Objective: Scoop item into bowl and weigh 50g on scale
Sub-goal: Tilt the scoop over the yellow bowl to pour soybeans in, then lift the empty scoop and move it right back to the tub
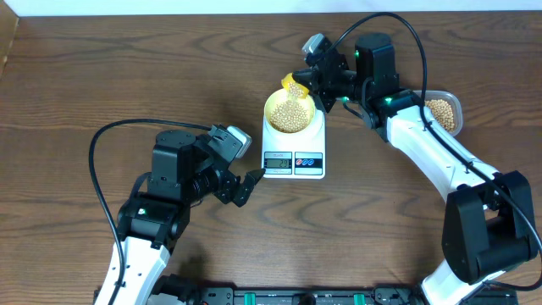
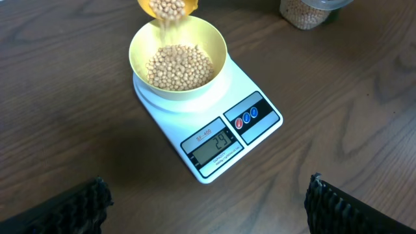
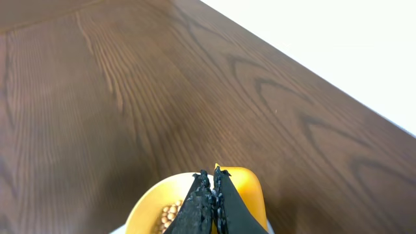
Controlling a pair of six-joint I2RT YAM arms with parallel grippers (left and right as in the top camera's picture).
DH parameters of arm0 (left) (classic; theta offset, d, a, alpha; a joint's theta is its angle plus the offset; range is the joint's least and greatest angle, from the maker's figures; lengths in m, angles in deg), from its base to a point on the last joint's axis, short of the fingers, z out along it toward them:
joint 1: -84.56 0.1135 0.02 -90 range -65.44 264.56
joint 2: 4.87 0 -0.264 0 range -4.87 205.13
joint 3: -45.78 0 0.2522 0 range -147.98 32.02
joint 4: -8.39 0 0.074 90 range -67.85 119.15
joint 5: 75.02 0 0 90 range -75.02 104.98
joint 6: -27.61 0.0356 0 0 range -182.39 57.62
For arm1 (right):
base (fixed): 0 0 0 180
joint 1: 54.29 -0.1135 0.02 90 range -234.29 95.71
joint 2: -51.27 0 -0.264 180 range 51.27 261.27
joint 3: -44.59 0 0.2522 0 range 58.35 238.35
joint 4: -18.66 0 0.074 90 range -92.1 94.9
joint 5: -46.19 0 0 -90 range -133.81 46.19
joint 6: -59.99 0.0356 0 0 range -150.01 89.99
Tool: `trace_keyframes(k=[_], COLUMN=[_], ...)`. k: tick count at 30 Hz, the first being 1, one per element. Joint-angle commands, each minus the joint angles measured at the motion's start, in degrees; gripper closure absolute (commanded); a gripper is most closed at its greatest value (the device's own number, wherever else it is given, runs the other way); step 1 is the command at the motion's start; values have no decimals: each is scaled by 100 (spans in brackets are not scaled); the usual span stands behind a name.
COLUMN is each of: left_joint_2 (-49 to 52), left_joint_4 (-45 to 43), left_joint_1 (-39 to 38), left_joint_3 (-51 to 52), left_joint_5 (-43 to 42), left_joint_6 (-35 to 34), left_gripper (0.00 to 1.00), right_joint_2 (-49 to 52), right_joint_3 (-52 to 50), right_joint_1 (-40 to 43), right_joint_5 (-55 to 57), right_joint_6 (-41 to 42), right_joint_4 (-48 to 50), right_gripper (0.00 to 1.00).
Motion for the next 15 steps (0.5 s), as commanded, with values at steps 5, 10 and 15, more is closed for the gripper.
trace_keyframes(k=[5, 10, 15], left_joint_2=[11, 9, 9], left_joint_4=[-11, -13, -11], left_joint_1=[31, 31, 31], left_joint_3=[50, 50, 50], left_joint_5=[33, 33, 33], left_joint_6=[-74, -74, -74], left_gripper=[2, 2, 2], right_joint_2=[55, 55, 55], right_joint_3=[-4, -4, -4], right_joint_1=[-81, -81, -81], right_joint_5=[-168, -579, -649], right_joint_6=[-671, -957, -1062], right_joint_4=[-111, -140, -229], right_gripper=[99, 99, 99])
